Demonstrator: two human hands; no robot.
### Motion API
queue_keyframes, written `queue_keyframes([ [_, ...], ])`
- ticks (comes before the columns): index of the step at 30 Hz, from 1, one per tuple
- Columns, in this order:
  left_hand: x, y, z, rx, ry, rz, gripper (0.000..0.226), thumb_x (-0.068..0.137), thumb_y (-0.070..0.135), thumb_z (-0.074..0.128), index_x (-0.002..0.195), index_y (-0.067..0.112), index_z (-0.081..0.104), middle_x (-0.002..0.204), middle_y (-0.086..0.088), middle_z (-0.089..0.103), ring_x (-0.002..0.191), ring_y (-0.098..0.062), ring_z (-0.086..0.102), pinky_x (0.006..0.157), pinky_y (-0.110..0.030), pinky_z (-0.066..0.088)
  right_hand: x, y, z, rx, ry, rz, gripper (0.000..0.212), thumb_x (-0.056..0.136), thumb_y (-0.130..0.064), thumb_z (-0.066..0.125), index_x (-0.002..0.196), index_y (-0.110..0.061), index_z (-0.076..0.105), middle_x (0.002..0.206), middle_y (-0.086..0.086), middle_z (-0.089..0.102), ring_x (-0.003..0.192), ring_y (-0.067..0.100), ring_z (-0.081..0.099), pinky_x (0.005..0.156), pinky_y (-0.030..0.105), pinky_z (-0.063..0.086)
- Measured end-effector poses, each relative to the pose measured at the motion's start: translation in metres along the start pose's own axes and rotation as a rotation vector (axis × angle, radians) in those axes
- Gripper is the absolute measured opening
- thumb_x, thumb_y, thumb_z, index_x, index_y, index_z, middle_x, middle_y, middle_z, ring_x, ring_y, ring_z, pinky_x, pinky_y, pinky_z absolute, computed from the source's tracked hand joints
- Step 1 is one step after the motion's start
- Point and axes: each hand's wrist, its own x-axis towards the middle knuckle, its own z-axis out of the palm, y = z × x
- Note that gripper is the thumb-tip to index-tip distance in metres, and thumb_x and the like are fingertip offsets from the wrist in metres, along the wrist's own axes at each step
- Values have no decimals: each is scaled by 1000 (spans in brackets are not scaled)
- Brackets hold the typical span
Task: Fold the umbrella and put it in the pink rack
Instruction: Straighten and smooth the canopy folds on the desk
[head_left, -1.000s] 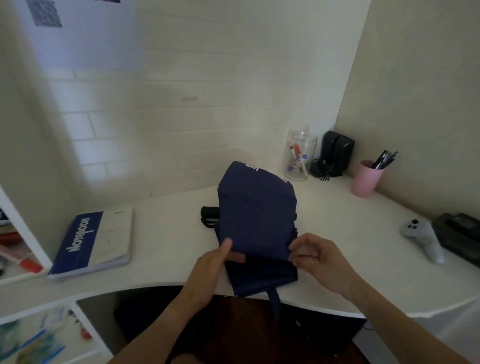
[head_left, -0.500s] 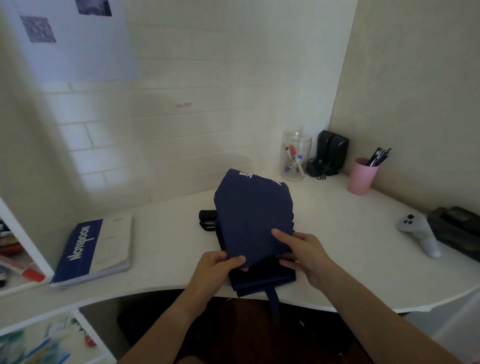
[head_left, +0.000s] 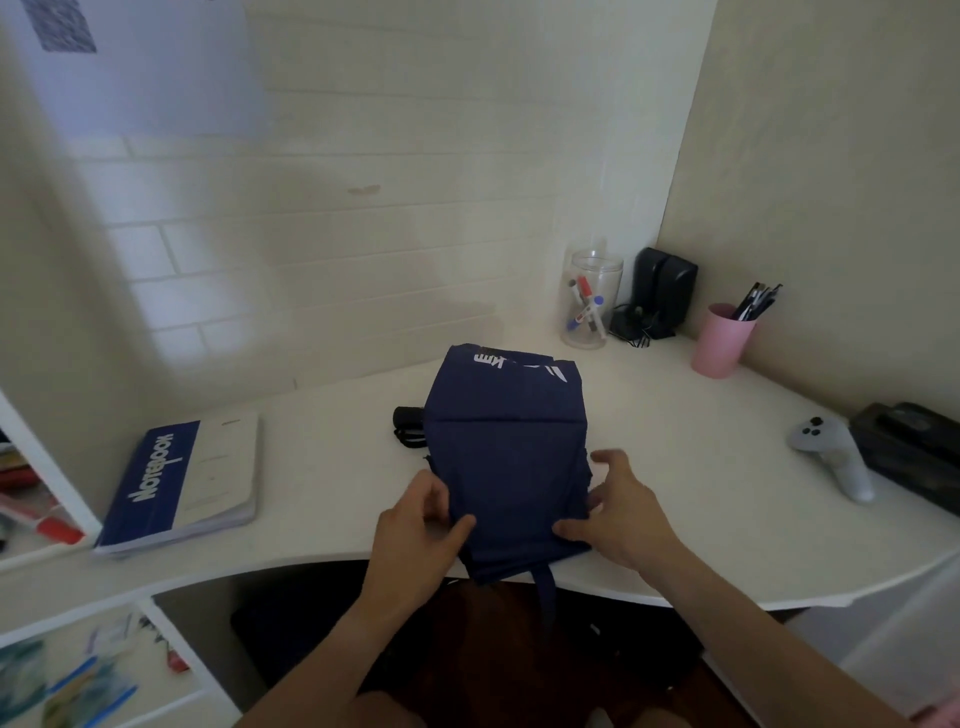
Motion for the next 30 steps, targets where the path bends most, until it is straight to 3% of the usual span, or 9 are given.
queue_keyframes([
  [4, 3, -6, 1, 240, -120, 184, 37, 92, 24, 72, 124, 37, 59, 82, 15, 55, 81, -4, 53, 72, -11, 42, -4, -16, 7, -278, 437, -639, 45, 88, -33, 66, 130, -27, 55, 128, -3, 54, 114, 18, 56, 92, 33, 50],
  [7, 7, -12, 1, 394, -161, 295, 38, 90, 26, 73, 128, 26, 65, 92, 8, 64, 92, -11, 53, 82, -23, 44, 13, -11, 21, -485, 206, -891, 41, 101, -34, 46, 140, -25, 54, 155, -2, 44, 145, 20, 37, 117, 34, 34],
  [10, 9, -16, -6, 508, -182, 332, 32, 87, 43, 65, 114, 28, 74, 92, 5, 67, 91, -16, 55, 84, -34, 51, 29, 19, 38, -694, -44, -769, 61, 102, -53, 28, 158, -31, 23, 169, -5, 5, 156, 15, -2, 127, 39, 9],
  [15, 23, -3, -15, 584, -145, 552, 38, 93, 52, 56, 116, 28, 73, 115, 1, 56, 113, -16, 49, 98, -28, 46, 39, 33, 45, -728, -140, -740, 65, 102, -58, 19, 160, -33, 4, 167, -9, -11, 153, 10, -15, 124, 30, -8],
  [18, 29, -2, -4, 638, -394, 589, 56, 106, 52, 33, 157, 29, 34, 165, 6, 29, 154, -12, 18, 125, -33, 20, 42, 34, 47, -724, -118, -753, 66, 102, -57, 19, 160, -29, 2, 167, -8, -9, 153, 9, -13, 121, 27, -10],
  [21, 23, -24, -4, 773, -555, 531, 66, 105, 62, 18, 161, 33, 2, 170, 10, -1, 155, -4, -6, 128, -36, 7, 40, 36, 44, -721, -136, -743, 68, 103, -58, 19, 160, -28, -1, 168, -10, -9, 153, 6, -13, 126, 32, -2],
  [24, 21, -30, -13, 793, -543, 503, 72, 101, 70, 17, 161, 34, -1, 168, 13, -7, 154, -2, -10, 127, -31, -3, 34, 28, 29, -612, -158, -689, 71, 97, -65, 35, 158, -31, 22, 167, -12, 16, 154, 5, 11, 125, 30, 16],
  [27, 20, -31, -12, 784, -509, 519, 72, 101, 70, 17, 161, 34, -1, 168, 13, -7, 154, -3, -11, 123, -28, -8, 34, 3, 10, -219, 229, -559, 46, 84, -60, 62, 121, -31, 67, 124, -12, 66, 109, 7, 63, 94, 26, 49],
  [30, 21, -33, -12, 769, -506, 520, 72, 101, 70, 18, 161, 34, 2, 169, 11, -4, 154, -3, -9, 124, -28, -8, 61, -30, -12, 273, 439, -179, 51, 83, -54, 70, 121, -20, 64, 116, -3, 63, 89, 14, 65, 81, 30, 52],
])
